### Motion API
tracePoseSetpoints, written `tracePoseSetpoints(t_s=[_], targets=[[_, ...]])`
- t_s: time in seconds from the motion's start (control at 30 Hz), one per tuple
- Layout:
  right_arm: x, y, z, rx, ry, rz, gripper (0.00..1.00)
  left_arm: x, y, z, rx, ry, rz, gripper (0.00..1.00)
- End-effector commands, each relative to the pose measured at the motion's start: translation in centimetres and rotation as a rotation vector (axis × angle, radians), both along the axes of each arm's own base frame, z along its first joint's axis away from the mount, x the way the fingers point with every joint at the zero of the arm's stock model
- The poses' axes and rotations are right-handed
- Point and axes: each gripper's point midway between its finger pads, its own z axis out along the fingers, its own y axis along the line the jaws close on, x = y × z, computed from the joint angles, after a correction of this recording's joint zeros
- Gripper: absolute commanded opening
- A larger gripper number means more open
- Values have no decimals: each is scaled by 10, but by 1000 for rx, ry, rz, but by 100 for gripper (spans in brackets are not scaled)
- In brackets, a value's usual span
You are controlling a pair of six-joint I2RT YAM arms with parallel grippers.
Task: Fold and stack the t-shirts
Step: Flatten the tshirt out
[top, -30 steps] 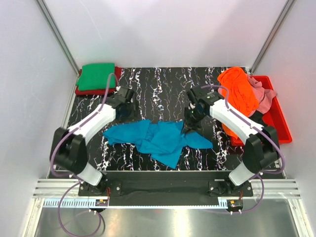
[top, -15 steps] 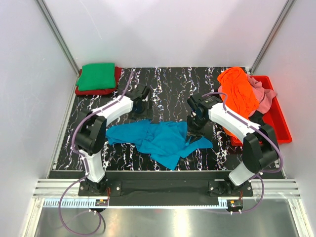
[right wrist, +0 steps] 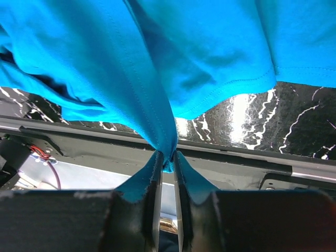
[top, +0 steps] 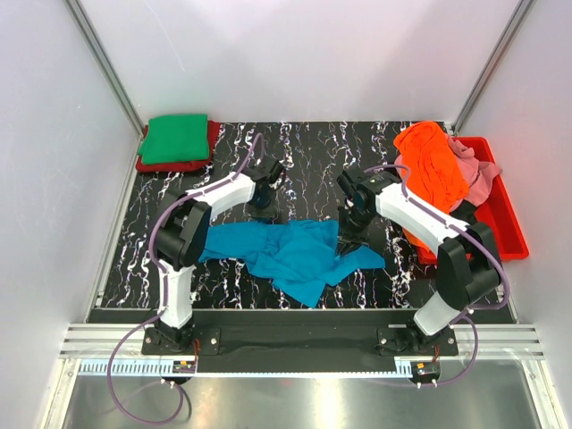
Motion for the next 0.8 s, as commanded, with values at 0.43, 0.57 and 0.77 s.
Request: tracePoseSetpoints(t_s=[0.43,0.57,0.77], targets=[[99,-36,180,112,-411,-116,0,39,102,314,-235,-628,421,0],[107,-54,230,146,-524,-189,0,12,136,377,-282,-766,507,0],[103,-81,279,149,-668,-284,0,-33,168,438,-347,-921,585,0]])
